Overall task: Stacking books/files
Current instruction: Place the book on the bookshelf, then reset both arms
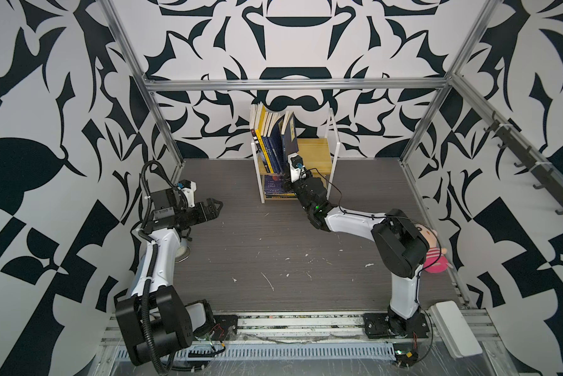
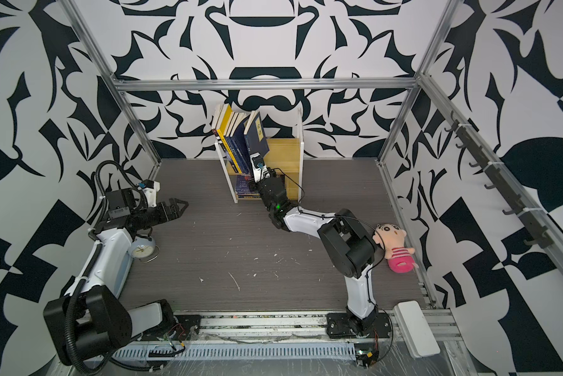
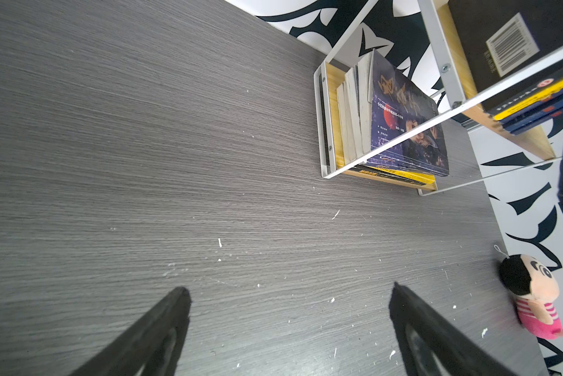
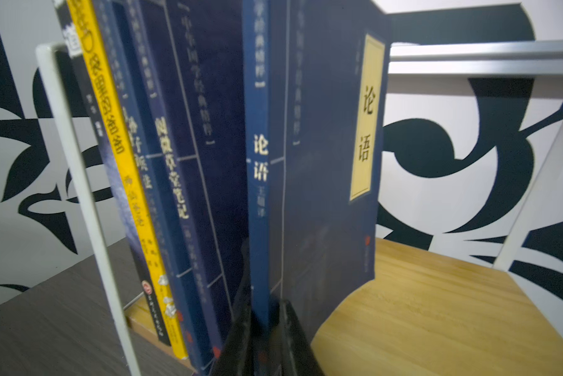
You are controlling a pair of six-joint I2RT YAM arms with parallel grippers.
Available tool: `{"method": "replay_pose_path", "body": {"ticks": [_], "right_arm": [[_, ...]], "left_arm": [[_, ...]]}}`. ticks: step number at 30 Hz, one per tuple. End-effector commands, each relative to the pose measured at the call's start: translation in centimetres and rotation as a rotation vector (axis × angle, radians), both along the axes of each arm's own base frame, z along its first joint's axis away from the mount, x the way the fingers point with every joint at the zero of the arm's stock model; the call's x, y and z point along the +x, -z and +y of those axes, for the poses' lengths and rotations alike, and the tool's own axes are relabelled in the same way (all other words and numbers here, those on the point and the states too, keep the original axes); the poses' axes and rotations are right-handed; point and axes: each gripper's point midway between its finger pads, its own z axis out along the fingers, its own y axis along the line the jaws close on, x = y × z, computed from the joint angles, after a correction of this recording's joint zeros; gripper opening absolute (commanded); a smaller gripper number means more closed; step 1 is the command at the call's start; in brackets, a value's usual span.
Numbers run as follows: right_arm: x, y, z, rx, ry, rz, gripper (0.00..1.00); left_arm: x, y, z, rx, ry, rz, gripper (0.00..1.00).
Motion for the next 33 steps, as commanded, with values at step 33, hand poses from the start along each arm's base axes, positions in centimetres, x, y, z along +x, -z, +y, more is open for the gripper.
{"method": "replay_pose_path", "body": {"ticks": [33], "right_arm": [[-1.3,-8.8,-9.5,-0.040,0.102,0.116,0.33]], "left_arm": [[1.8,0.8,2.8,0.296,-0.046,-0.110,1.00]]}}
